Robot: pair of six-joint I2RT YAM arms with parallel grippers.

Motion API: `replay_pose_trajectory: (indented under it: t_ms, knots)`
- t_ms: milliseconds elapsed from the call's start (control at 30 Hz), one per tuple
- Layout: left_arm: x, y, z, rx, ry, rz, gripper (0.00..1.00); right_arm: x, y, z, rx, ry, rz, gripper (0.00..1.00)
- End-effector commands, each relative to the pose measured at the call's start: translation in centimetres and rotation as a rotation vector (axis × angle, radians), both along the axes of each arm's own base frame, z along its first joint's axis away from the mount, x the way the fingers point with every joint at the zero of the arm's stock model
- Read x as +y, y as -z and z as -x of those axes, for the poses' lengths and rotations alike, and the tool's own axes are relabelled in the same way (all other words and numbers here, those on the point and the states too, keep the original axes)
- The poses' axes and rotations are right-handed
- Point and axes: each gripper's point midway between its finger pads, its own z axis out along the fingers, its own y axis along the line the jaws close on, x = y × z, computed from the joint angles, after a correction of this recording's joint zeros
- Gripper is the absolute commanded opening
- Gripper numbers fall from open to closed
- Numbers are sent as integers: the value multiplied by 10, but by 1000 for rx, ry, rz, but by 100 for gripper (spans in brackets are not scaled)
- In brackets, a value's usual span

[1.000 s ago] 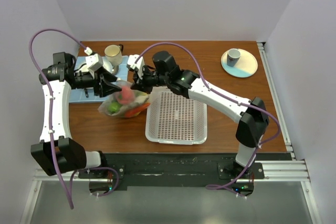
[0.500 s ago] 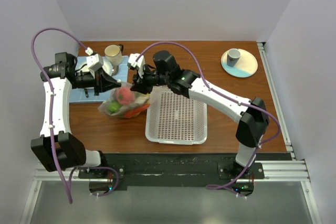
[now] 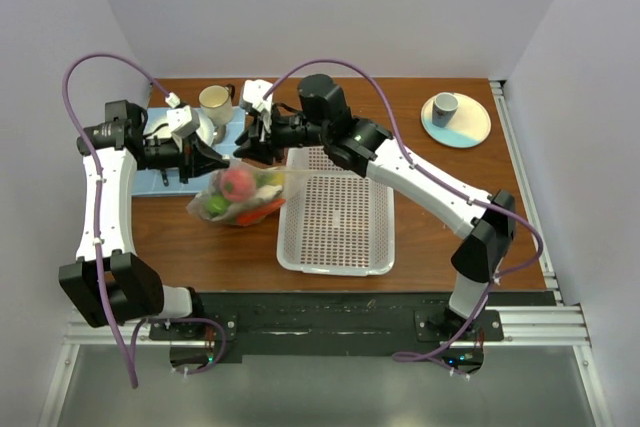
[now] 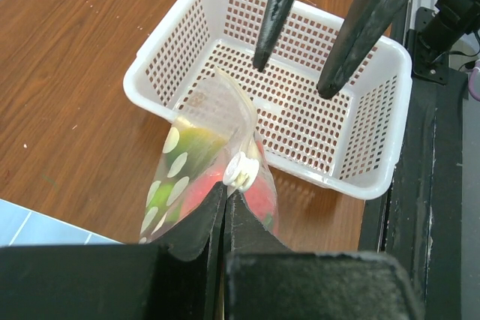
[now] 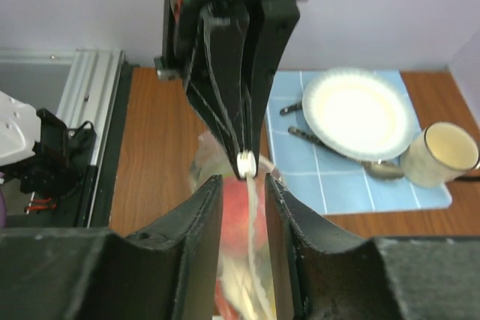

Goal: Open the zip-top bag and remove the fake food

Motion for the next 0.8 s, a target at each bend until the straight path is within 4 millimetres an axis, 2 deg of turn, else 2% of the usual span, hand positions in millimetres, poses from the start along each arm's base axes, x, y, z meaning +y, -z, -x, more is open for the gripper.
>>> replay_pose_trajectory:
  t_ms: [0,267,533,767]
  knots:
    - [0,-13,0,-60,7,-8,0,10,-10,3,3,-59,-23,30]
    - [-1,-17,0,-69,10,-1,0,16,-3,1,-5,-65,-9,41]
    - [-4,-19,1,-68,20,10,1,24,2,0,1,-67,-10,41]
    - [-7,-19,2,-65,29,12,1,29,5,-2,23,-67,-17,37]
